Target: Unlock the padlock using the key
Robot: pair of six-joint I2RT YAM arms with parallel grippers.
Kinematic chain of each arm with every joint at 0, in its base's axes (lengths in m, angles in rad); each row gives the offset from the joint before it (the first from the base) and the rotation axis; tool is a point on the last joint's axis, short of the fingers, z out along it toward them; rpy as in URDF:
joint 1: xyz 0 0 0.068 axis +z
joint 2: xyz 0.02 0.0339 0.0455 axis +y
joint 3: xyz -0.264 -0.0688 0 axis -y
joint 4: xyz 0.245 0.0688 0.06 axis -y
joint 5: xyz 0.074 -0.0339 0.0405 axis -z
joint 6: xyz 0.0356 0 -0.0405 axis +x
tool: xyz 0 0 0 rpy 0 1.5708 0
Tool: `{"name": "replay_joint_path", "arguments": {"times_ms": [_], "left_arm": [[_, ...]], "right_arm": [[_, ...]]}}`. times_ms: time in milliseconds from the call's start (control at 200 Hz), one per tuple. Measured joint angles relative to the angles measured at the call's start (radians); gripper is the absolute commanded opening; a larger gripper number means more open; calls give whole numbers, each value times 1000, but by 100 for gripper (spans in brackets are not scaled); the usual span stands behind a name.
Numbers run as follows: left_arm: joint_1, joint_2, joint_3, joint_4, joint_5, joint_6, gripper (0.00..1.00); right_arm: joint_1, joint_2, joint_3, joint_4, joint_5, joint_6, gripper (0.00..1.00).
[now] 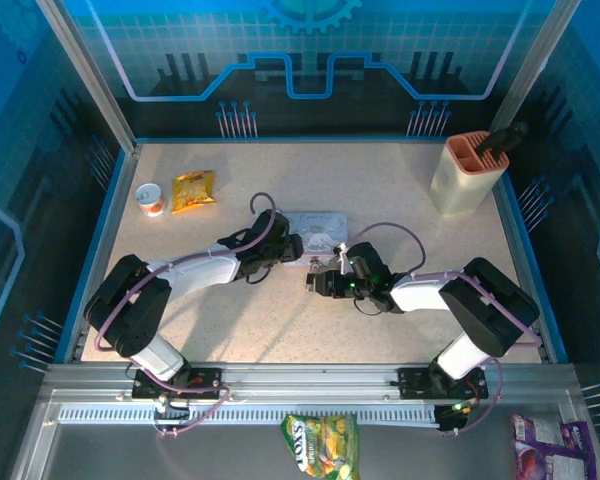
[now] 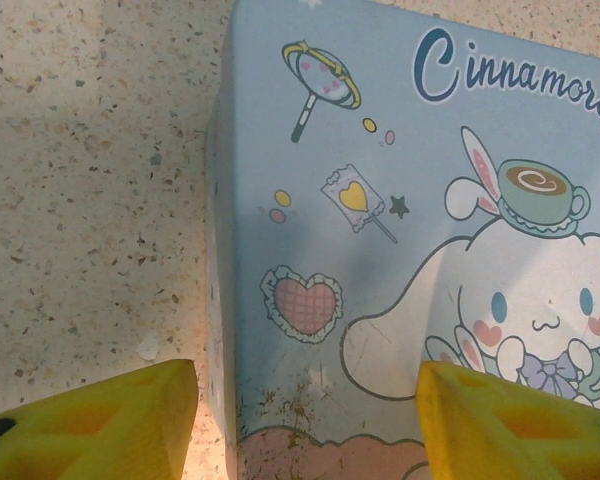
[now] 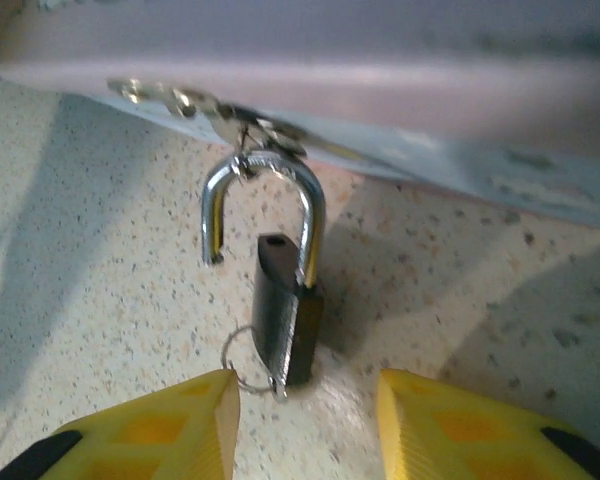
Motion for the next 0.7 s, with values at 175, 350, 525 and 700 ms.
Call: {"name": "replay_joint_path", "arguments": {"times_ms": [175,350,525,700], "left_arm": [[0,-1,-4,8,4,-15,58],[0,-1,-4,9,6,-18,58],[0,-1,-4,9,6,-19,58],[0,-1,-5,10,6,-37,58]], "right_arm": [[3,56,44,36,-4,2,35],[6,89,66,69,-5,7,32],[6,101,69,92,-5,16,29],[18,104,76,84,16,17,30]]}}
